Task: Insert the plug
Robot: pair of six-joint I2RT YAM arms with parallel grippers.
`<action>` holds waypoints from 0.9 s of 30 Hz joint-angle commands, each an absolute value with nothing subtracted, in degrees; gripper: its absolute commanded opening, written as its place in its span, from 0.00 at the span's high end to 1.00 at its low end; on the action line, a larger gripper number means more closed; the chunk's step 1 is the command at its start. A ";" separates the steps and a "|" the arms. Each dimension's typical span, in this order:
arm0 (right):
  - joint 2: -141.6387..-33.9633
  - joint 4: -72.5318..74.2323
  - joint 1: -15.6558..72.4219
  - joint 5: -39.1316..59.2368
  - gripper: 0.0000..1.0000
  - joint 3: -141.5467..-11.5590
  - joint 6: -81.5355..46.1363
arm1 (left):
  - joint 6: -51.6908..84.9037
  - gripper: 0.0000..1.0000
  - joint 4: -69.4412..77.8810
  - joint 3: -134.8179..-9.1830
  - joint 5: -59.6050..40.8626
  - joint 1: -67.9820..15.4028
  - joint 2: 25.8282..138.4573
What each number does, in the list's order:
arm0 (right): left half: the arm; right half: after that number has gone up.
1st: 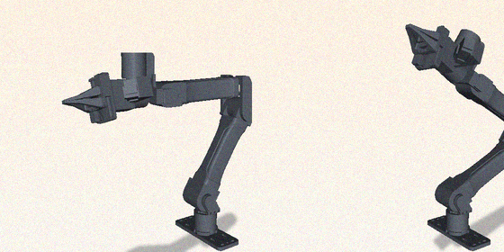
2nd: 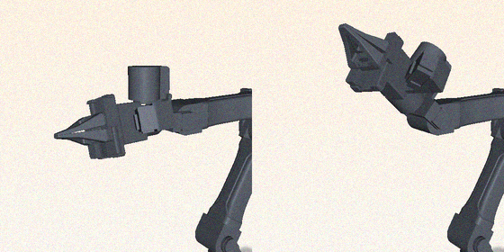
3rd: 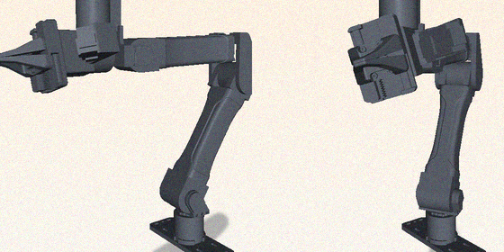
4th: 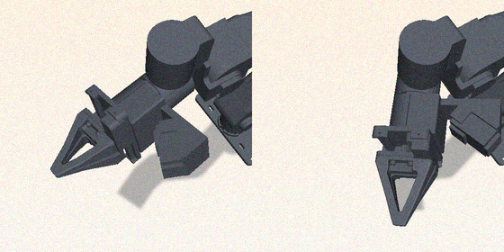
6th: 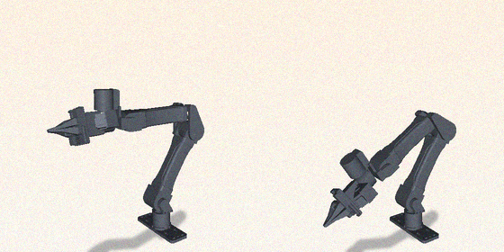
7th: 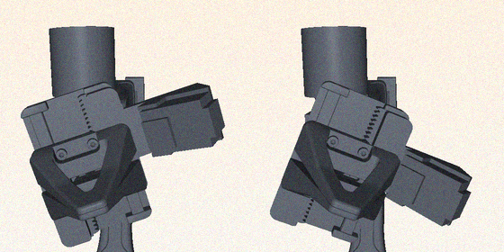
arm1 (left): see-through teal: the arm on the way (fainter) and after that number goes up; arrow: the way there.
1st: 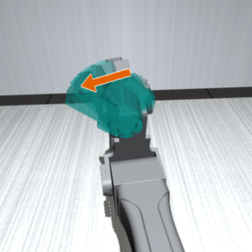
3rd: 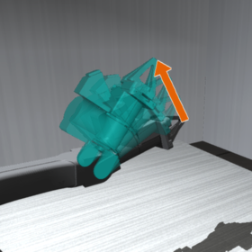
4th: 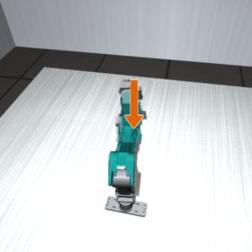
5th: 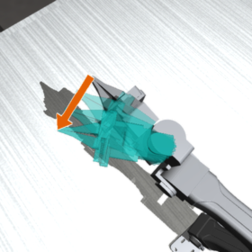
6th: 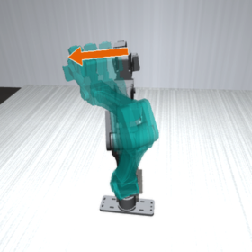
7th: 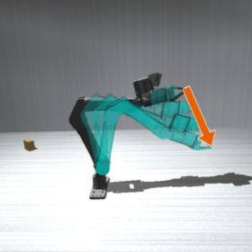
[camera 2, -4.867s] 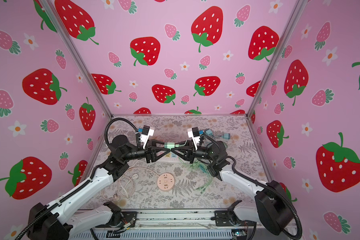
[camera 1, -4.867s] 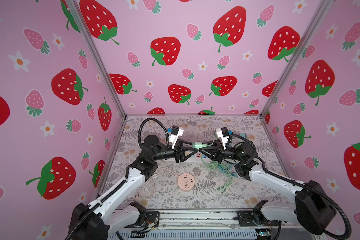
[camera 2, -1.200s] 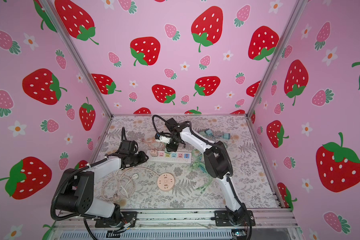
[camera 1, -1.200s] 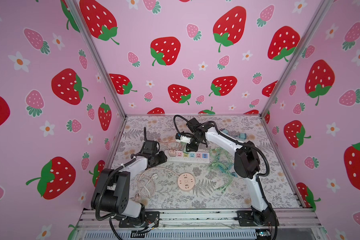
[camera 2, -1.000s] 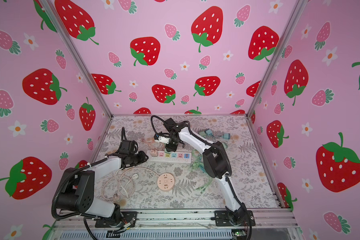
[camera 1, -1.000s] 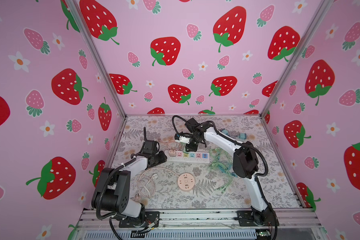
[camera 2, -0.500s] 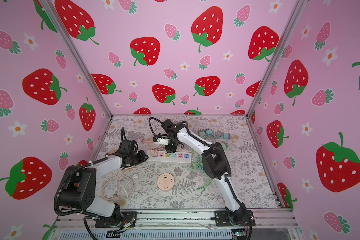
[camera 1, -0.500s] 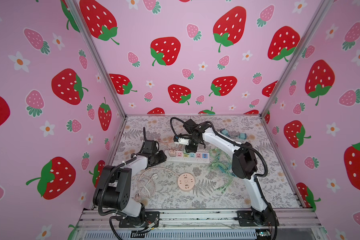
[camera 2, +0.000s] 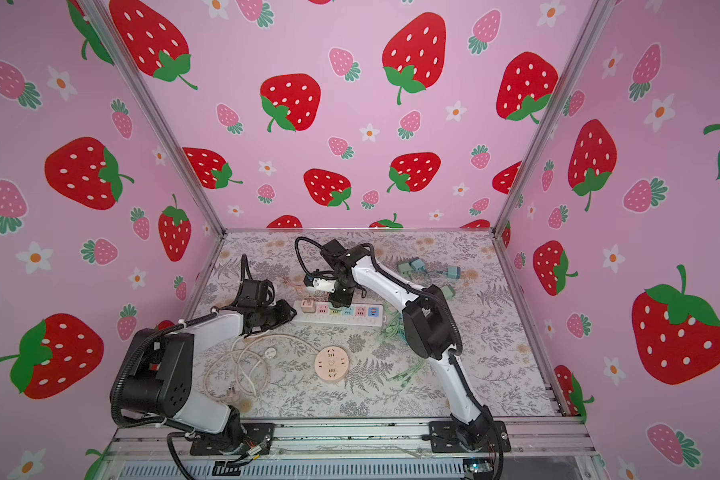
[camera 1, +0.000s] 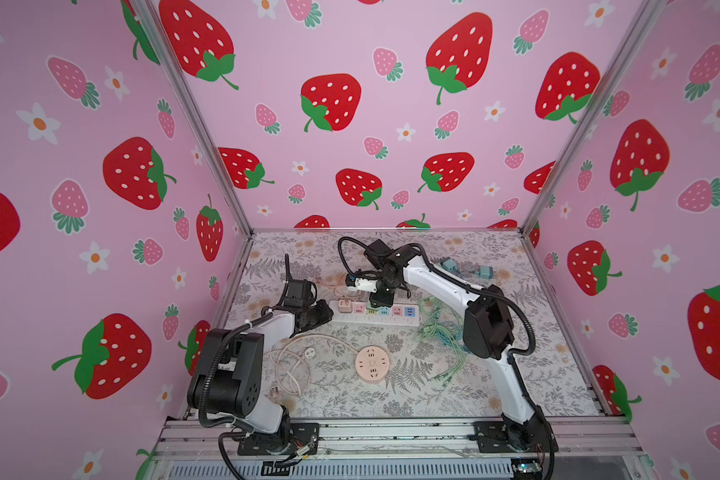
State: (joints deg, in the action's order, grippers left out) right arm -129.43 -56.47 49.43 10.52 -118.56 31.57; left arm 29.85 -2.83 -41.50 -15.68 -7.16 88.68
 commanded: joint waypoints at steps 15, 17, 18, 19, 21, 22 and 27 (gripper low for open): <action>-129.49 -59.57 50.55 10.30 0.94 -119.27 32.41 | 29.62 0.64 -2.34 -40.49 -16.96 -6.02 90.43; -129.21 -59.04 50.59 9.64 0.95 -119.32 32.39 | 29.62 0.64 -2.31 -40.41 -16.96 -5.98 90.39; -129.00 -58.89 50.60 9.61 0.96 -119.29 32.42 | 29.62 0.64 -2.32 -40.43 -16.98 -5.98 90.43; -128.90 -58.78 50.57 9.50 0.96 -119.34 32.51 | 29.61 0.64 -2.24 -40.38 -17.03 -5.95 90.33; -128.85 -58.62 50.57 8.85 0.96 -119.27 32.56 | 29.66 0.65 -2.15 -40.37 -17.14 -5.89 90.42; -128.84 -58.56 50.48 8.52 0.97 -119.28 32.61 | 29.62 0.65 -2.12 -40.42 -17.22 -5.90 90.37; -128.89 -57.75 50.52 7.60 0.98 -118.71 32.93 | 29.62 0.65 -2.05 -40.60 -17.49 -5.74 90.55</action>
State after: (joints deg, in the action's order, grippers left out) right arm -129.40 -57.34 50.30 9.63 -118.65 31.57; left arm 29.85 -0.86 -41.19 -17.74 -6.20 89.54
